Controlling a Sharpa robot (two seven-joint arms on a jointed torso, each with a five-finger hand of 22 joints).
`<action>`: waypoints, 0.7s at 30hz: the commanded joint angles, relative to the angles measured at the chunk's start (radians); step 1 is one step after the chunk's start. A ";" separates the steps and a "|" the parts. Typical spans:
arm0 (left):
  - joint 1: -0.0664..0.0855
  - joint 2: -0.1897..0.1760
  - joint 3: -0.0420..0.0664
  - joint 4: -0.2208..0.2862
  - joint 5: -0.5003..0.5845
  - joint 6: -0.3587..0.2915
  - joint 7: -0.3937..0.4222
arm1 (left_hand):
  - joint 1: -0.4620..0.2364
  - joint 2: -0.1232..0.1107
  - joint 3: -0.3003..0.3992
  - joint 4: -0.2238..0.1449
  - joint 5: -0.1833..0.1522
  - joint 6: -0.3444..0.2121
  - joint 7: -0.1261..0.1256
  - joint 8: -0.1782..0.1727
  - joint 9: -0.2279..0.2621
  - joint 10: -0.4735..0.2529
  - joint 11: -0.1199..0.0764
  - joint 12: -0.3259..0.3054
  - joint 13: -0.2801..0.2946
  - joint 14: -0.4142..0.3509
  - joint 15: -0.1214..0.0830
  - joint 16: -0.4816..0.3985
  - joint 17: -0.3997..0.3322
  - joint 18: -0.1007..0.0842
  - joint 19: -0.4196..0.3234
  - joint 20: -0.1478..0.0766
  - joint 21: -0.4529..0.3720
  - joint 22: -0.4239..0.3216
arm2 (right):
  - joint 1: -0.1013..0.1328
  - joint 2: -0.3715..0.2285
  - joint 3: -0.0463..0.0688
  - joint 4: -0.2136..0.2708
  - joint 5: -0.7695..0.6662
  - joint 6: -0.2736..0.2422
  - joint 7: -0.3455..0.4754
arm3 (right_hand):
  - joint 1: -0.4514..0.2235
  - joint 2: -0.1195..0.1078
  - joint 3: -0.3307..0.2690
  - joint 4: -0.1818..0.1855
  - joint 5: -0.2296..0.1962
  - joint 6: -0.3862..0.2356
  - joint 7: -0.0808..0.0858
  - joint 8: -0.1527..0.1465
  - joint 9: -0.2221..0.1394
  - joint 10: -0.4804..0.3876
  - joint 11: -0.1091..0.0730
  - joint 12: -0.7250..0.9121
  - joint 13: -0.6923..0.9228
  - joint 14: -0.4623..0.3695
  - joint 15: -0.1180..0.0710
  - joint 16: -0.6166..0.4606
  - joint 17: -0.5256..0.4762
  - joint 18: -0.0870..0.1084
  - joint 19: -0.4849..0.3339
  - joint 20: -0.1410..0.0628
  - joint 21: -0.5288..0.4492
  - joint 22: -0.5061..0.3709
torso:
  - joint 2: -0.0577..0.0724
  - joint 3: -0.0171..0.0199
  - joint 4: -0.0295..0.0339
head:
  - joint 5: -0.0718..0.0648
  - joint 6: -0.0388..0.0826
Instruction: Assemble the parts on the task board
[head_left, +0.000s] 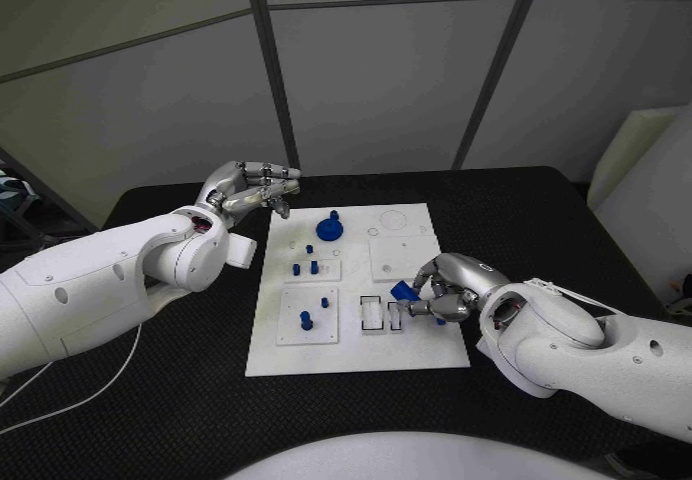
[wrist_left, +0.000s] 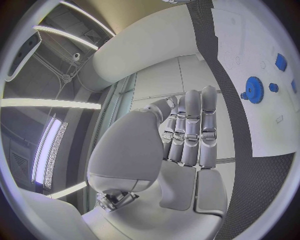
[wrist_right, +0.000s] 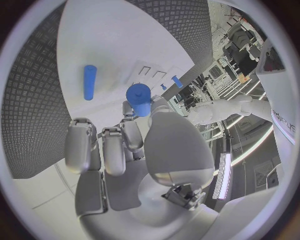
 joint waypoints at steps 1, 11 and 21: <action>0.001 0.002 0.001 0.001 -0.002 0.010 0.005 | -0.007 0.003 0.004 0.001 0.006 -0.006 -0.002 0.002 -0.002 -0.005 0.001 0.006 0.001 -0.007 0.003 -0.001 -0.001 -0.011 -0.004 0.000 -0.005 0.000 | 0.002 0.012 0.001 0.006 0.056 -0.051 0.018 | 0.000 0.010 -0.007 -0.001 0.007 0.011 -0.004 0.004 0.008 0.005 -0.002 0.002 -0.001 0.082 -0.008 0.006 0.149 -0.006 0.007 -0.002 0.004 0.032 | 0.002 0.0004 0.0017 | 0.001 0.001; 0.002 0.008 0.001 0.000 -0.002 0.013 0.004 | -0.007 0.003 0.004 0.001 0.006 -0.006 -0.002 0.002 -0.002 -0.005 0.001 0.006 0.001 -0.007 0.003 -0.001 -0.001 -0.011 -0.004 0.000 -0.005 0.000 | 0.002 0.084 0.001 -0.038 0.101 0.077 0.008 | -0.058 0.022 -0.044 0.002 -0.021 0.009 -0.005 0.006 0.019 0.005 -0.002 -0.006 -0.001 0.081 -0.008 0.005 0.148 -0.006 0.005 -0.003 0.003 0.030 | 0.002 0.0000 0.0014 | 0.002 0.002; 0.002 0.010 0.001 0.001 -0.002 0.016 0.002 | -0.007 0.003 0.004 0.001 0.006 -0.006 -0.002 0.002 -0.002 -0.006 0.001 0.006 0.001 -0.007 0.003 -0.001 -0.002 -0.011 -0.004 0.000 -0.006 -0.001 | 0.003 0.130 0.002 -0.084 0.093 0.097 -0.017 | -0.095 0.038 -0.069 0.002 -0.029 0.034 -0.017 0.028 0.036 0.016 -0.011 0.000 0.009 0.082 -0.015 0.006 0.152 -0.007 0.009 -0.008 0.008 0.038 | 0.003 0.0008 0.0005 | 0.006 0.006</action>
